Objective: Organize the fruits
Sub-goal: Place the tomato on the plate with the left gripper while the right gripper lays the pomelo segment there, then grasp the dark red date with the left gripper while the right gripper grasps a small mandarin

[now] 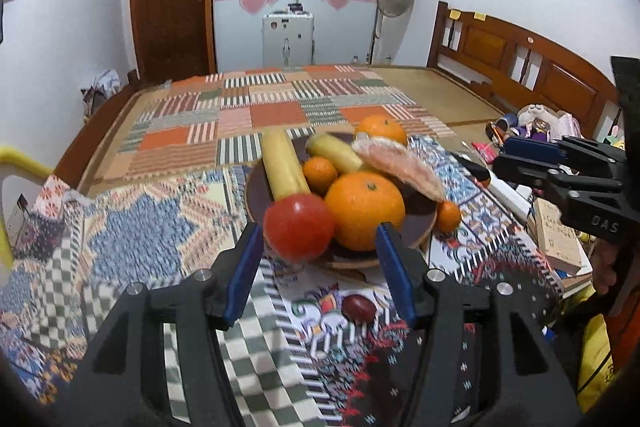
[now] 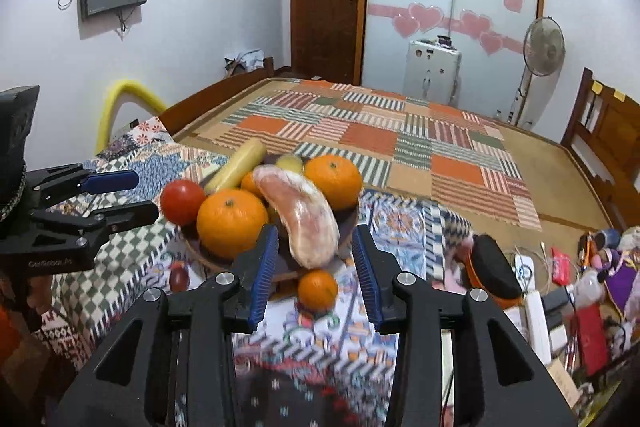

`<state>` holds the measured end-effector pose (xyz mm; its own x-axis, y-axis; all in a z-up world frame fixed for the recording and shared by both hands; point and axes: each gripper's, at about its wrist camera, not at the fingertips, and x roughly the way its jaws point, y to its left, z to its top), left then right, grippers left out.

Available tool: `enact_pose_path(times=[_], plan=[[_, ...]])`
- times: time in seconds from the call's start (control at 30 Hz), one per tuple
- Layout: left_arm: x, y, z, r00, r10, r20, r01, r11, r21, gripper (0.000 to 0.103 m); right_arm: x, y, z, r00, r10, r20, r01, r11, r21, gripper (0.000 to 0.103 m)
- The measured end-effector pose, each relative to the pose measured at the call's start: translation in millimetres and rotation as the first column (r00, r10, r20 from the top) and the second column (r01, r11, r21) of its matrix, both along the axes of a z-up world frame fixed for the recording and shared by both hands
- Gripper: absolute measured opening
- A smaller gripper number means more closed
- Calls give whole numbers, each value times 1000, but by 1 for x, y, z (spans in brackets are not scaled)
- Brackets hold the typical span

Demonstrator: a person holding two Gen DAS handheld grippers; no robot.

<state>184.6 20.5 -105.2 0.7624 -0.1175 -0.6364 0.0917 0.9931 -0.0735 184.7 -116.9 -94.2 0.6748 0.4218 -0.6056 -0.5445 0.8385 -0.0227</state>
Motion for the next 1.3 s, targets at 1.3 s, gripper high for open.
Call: enact_pose_path(times=[1.3], plan=[[-7, -22, -59, 988, -107, -111, 103, 994, -33, 23, 38, 9, -69, 978, -36, -204, 30, 999, -32, 34]])
